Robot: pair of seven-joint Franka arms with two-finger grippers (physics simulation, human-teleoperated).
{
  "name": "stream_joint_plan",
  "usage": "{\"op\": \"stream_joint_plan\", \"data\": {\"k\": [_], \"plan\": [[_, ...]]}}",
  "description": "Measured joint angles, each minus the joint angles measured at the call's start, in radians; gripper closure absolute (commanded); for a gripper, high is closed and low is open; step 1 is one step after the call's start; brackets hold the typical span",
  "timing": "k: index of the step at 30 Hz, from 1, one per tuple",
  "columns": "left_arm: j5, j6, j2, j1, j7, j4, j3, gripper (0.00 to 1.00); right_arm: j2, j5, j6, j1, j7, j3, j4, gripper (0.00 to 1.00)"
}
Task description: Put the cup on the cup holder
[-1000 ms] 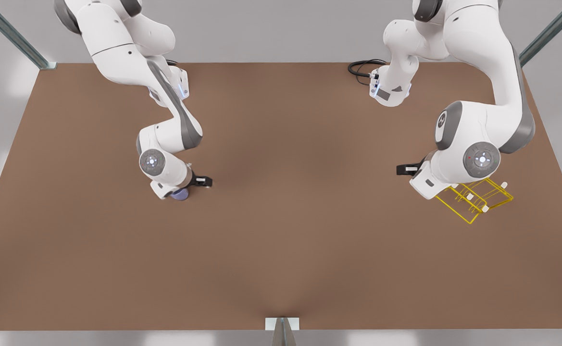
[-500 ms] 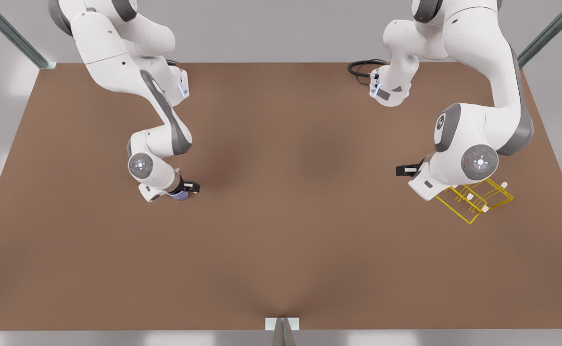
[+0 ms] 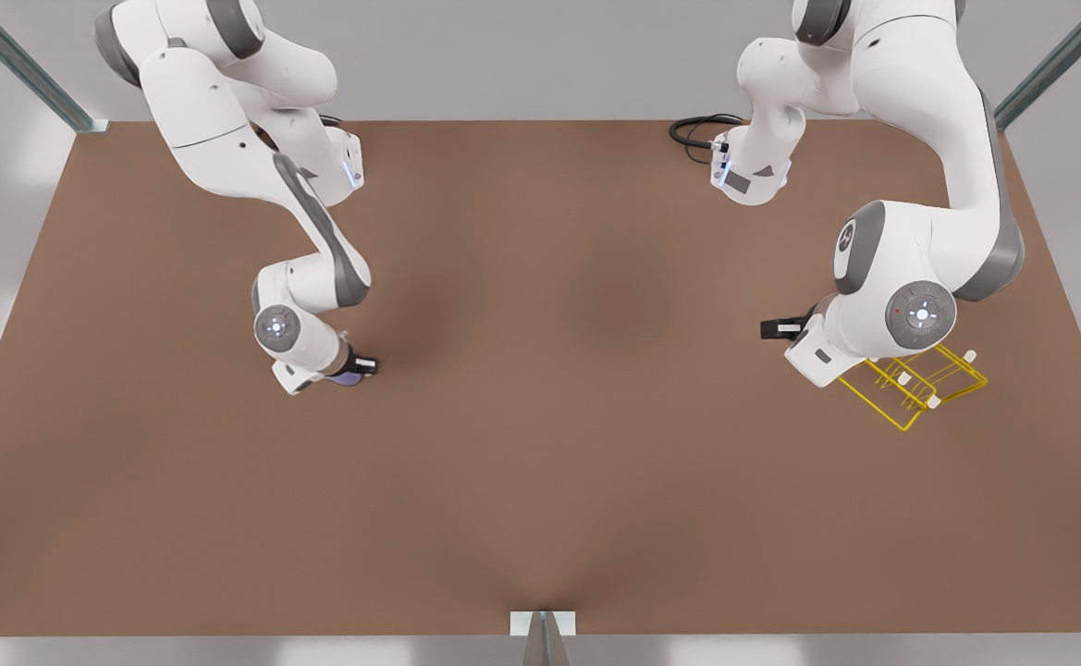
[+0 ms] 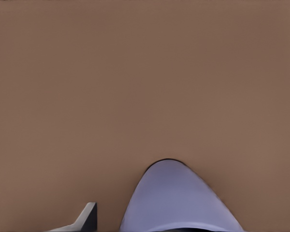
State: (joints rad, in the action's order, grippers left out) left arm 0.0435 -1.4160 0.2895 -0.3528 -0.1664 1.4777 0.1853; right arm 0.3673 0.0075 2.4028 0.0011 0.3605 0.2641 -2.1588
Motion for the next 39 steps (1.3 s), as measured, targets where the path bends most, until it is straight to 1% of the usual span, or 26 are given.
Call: {"op": "stream_joint_plan", "data": {"k": [11,14,17,20,23,26,28,31,35,37,39], "plan": [[-0.001,-0.004,0.009,0.0,0.0,0.0,0.0,0.0,-0.016,-0.012,0.004,0.005,-0.011,0.001,0.017,0.79],[-0.001,-0.004,0.009,0.0,0.0,0.0,0.0,0.0,-0.028,-0.012,0.003,0.012,-0.009,0.007,0.075,0.79],[-0.001,-0.002,0.008,0.0,0.0,0.0,0.001,0.0,0.015,-0.007,0.002,0.046,-0.012,0.014,0.231,0.79],[-0.001,0.0,0.008,0.0,-0.001,0.0,0.001,0.0,0.102,0.023,0.0,0.061,-0.023,0.077,0.398,0.79],[-0.002,0.002,0.008,0.0,-0.001,0.0,0.001,0.0,0.196,0.153,0.002,0.065,-0.033,0.153,0.544,0.79],[-0.002,0.003,0.008,0.0,-0.001,0.0,0.0,0.0,0.304,0.311,0.028,0.065,-0.042,0.259,0.661,0.79],[-0.001,0.004,0.007,0.0,-0.001,0.0,0.0,0.0,0.397,0.374,0.058,0.065,-0.048,0.332,0.745,0.79],[-0.001,0.005,0.006,0.0,-0.001,0.0,0.0,0.0,0.52,0.449,0.088,0.06,-0.064,0.432,0.815,0.79],[-0.001,0.008,0.007,0.0,-0.001,0.0,0.0,0.0,0.606,0.688,0.115,0.066,-0.128,0.469,0.83,0.79],[-0.001,0.009,0.006,0.0,-0.001,0.0,0.0,0.0,0.648,0.795,0.149,0.138,-0.158,0.469,0.869,0.79],[-0.001,0.01,0.006,0.0,-0.001,0.0,0.0,0.0,0.71,0.861,0.186,0.223,-0.184,0.468,0.96,0.79]]}}
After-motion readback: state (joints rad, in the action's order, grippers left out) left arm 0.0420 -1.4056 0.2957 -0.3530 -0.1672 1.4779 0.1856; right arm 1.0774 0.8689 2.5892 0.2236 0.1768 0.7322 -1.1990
